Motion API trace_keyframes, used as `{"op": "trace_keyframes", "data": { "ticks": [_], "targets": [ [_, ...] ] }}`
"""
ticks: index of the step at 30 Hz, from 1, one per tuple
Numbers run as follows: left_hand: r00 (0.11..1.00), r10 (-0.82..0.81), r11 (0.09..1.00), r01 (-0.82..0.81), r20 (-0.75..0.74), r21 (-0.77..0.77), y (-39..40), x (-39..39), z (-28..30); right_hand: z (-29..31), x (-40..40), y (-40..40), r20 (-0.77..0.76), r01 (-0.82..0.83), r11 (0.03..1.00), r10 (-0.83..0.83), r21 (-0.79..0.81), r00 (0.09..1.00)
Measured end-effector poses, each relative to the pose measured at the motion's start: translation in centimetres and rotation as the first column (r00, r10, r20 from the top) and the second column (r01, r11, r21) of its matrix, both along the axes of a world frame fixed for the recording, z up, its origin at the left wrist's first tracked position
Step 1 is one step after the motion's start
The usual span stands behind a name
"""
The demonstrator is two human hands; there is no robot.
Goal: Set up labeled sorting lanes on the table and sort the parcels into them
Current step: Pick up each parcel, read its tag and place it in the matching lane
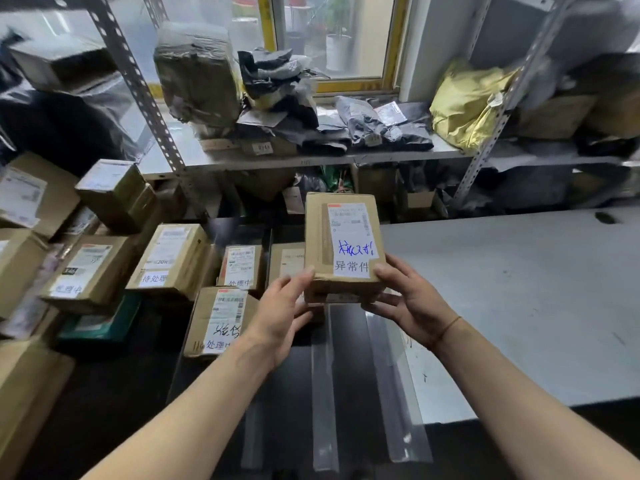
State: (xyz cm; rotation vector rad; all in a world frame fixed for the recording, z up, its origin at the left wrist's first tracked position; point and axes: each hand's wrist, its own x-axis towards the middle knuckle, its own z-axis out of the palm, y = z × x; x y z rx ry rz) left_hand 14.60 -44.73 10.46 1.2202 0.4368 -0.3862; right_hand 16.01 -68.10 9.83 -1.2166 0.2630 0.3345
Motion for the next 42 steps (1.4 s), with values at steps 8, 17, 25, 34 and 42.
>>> {"op": "trace_keyframes", "data": {
  "ticks": [8,17,25,34,42],
  "targets": [
    [0.972,0.182,0.890,-0.226,-0.146,-0.396,-9.2,-0.5,-1.9,-2.0,1.2,-2.7,-0.015,-0.023,0.999,0.022,-0.043,1.000],
    [0.946,0.286,0.851,-0.325,-0.154,-0.413,-11.4,0.3,-2.5,-3.1,2.7,-5.5,-0.015,-0.028,0.936,0.024,-0.352,1.000],
    [0.925,0.317,0.844,-0.376,-0.212,-0.383,-12.2,1.0,-5.7,-9.9,3.1,-6.6,-0.123,-0.069,0.715,-0.024,-0.696,0.992],
    [0.910,0.308,0.825,-0.400,-0.276,-0.398,-13.1,1.4,-8.0,-12.0,3.1,-7.0,-0.220,-0.080,0.844,-0.046,-0.530,0.974],
    [0.874,0.337,0.826,-0.453,-0.349,-0.336,-13.6,1.3,-10.3,-12.1,3.1,-7.1,-0.188,-0.087,0.826,-0.023,-0.557,0.982]
  ]
}}
